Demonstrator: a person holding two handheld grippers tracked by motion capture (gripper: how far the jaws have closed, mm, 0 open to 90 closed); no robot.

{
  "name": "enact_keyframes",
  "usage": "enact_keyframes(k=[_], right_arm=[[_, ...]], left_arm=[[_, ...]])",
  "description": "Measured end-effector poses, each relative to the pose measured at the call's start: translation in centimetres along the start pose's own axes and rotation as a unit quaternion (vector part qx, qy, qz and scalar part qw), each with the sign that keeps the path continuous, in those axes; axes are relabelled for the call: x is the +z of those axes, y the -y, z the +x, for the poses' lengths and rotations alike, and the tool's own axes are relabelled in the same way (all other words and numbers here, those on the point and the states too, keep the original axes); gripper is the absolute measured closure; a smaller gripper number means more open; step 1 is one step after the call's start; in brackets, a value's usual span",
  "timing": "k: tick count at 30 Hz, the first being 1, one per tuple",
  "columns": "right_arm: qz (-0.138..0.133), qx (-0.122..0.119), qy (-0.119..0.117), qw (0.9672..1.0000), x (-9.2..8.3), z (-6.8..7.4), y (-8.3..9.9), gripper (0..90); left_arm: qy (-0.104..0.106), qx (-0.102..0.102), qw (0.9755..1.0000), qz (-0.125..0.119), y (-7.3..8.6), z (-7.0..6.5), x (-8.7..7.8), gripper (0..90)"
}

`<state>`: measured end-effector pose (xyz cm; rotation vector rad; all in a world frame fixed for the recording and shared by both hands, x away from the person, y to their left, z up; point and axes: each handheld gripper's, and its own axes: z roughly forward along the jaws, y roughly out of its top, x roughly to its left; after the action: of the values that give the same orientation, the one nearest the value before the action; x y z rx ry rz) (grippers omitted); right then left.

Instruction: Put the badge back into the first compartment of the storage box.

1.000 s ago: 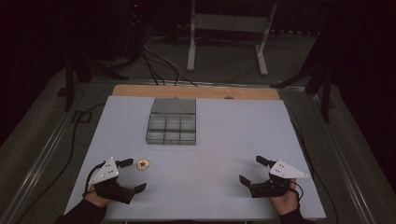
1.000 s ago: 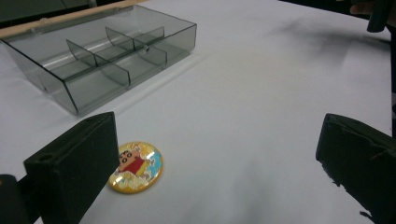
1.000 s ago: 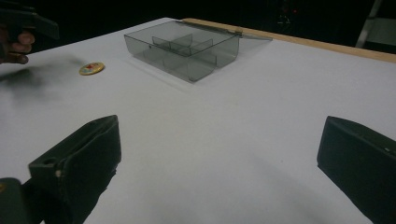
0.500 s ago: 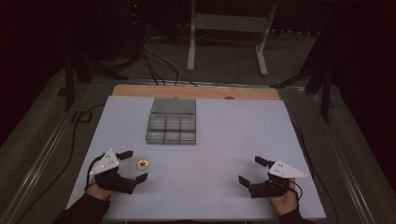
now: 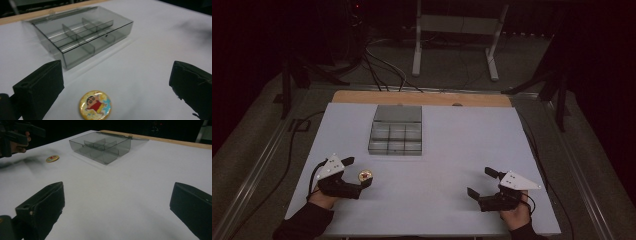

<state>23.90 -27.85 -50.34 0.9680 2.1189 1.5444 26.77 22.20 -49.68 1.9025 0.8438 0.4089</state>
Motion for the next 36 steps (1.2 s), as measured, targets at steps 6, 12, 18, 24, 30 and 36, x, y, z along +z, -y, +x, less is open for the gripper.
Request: enact_keyframes(k=[6,12,18,24,30,36], right_arm=[[-0.001,-0.001,-0.001,1.0000,-0.1,0.1,0.0,0.0],[0.000,-0.001,-0.001,1.0000,-0.1,0.1,0.0,0.0],[0.001,-0.001,-0.002,1.0000,-0.1,0.1,0.0,0.0],[0.000,0.000,-0.003,1.0000,-0.1,0.1,0.0,0.0],[0.000,0.001,-0.004,1.0000,-0.1,0.1,0.0,0.0],[0.001,0.001,-0.005,1.0000,-0.1,0.1,0.0,0.0]], left_arm=[[-0.016,-0.005,0.9994,0.031,0.1,0.1,1.0,0.3],[-0.030,-0.006,0.9980,0.055,0.3,0.0,1.6,0.3],[-0.014,-0.036,0.9954,0.087,0.4,0.2,1.8,0.3],[-0.039,-0.021,0.9917,0.121,0.7,0.3,2.4,0.3],[-0.042,-0.018,0.9884,0.145,1.2,0.8,2.7,2.2],[-0.046,-0.006,0.9864,0.158,1.3,1.0,2.9,8.9]])
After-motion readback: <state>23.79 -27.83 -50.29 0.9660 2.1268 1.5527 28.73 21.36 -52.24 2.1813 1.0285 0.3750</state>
